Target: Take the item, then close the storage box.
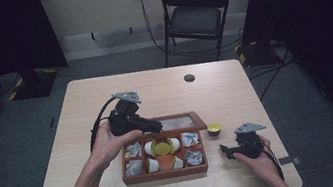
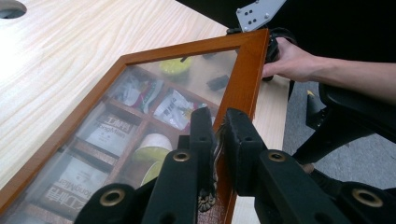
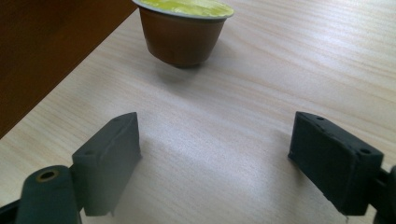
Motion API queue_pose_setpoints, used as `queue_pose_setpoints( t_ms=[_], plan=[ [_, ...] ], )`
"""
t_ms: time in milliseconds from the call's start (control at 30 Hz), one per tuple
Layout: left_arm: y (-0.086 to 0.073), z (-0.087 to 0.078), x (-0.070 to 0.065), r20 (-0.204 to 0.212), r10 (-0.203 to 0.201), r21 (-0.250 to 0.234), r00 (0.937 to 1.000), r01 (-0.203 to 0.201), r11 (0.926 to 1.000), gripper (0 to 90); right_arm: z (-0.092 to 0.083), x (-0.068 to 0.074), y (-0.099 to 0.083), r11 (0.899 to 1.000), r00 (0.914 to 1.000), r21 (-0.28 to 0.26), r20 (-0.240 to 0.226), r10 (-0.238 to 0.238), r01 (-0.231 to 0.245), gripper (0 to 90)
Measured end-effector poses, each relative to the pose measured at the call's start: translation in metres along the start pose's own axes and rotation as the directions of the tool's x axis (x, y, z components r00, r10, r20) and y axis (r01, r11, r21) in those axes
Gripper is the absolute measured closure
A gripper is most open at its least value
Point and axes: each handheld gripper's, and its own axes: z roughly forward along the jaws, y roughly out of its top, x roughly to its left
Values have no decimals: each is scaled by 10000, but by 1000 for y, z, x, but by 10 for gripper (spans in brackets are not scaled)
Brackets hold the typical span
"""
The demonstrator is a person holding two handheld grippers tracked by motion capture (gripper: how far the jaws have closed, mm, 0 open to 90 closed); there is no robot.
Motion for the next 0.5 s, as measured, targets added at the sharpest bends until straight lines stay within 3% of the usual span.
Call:
queue_pose_setpoints(
  t_ms=[500],
  plan=[
    [-1, 3, -2, 92, 155, 256, 9998, -157, 9995, 819, 0, 0, -2, 9999, 10000, -135, -52, -72, 72, 149]
  ],
)
